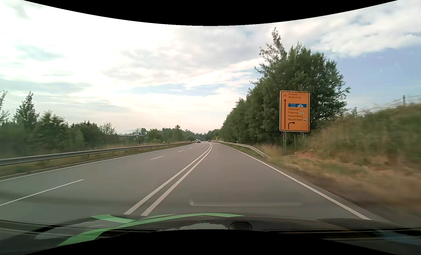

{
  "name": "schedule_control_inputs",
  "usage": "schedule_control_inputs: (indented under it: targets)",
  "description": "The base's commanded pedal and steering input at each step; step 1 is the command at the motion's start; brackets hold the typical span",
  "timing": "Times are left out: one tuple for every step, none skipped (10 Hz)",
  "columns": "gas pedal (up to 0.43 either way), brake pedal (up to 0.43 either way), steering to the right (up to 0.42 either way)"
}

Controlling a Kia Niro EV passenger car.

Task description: Follow the waypoints while adhering to traffic rules and regulations

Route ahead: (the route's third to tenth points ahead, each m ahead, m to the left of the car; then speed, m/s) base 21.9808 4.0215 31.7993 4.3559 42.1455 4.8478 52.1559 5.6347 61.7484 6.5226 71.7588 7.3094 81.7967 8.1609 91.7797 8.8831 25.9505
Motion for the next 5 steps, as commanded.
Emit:
schedule_control_inputs:
  targets:
    - [0.11,0.0,-0.007]
    - [0.098,0.0,-0.007]
    - [0.087,0.0,-0.007]
    - [0.087,0.0,-0.007]
    - [0.087,0.0,-0.007]
